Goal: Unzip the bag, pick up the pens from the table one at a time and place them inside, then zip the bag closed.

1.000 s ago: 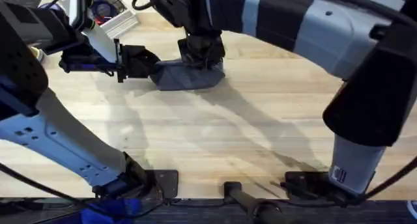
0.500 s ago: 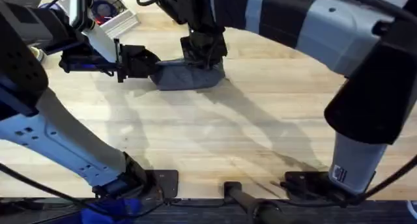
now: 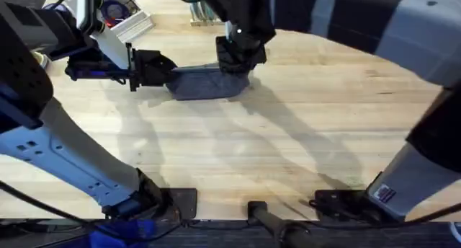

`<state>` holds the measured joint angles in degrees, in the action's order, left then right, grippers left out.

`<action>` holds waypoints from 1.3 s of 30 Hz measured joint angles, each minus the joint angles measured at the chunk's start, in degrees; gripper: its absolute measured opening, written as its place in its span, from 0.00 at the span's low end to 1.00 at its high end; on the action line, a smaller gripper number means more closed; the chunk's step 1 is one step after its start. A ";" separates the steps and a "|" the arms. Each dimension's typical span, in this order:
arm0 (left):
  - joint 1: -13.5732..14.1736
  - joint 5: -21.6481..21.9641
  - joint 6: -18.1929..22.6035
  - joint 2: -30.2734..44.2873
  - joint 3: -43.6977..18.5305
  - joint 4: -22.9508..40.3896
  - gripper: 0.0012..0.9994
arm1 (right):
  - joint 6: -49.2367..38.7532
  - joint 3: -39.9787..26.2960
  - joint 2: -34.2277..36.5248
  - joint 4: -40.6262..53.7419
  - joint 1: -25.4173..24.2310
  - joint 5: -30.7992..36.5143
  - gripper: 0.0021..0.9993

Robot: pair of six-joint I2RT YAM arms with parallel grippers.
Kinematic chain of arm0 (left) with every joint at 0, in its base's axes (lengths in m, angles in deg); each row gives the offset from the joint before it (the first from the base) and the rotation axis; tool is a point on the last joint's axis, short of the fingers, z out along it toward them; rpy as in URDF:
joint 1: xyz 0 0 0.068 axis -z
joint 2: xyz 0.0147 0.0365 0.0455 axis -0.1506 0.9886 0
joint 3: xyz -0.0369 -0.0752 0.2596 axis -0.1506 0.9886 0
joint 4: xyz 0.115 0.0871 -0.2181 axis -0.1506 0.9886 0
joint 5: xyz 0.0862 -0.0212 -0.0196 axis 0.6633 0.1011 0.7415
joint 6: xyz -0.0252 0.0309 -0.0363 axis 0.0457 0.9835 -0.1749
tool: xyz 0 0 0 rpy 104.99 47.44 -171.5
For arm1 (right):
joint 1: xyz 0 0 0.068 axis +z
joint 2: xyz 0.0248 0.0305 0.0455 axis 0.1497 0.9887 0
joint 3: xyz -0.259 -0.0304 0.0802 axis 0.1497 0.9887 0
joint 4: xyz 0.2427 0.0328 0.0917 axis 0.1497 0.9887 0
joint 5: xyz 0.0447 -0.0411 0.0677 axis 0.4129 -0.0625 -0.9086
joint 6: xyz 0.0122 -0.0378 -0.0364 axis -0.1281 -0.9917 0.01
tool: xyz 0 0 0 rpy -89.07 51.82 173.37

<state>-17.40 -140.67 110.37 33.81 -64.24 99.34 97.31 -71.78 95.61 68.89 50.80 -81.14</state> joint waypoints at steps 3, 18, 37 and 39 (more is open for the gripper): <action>0.00 0.00 0.00 -0.01 0.00 0.00 0.04 | -0.43 2.73 -1.64 -2.34 -1.22 -1.91 0.03; 0.00 -0.02 0.00 -0.01 0.00 0.00 0.04 | -3.96 4.88 -3.68 -0.88 -4.94 -4.87 0.03; 0.46 -0.22 0.00 -0.01 0.00 0.00 0.04 | -4.74 14.65 -9.17 -7.13 -10.18 -11.24 0.03; 0.65 -0.24 0.01 -0.01 0.00 0.01 0.04 | -4.95 15.77 -10.04 -7.96 -10.51 -11.80 0.03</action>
<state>-16.75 -140.91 110.38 33.80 -64.24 99.35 92.36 -56.01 85.57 60.93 40.29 -92.94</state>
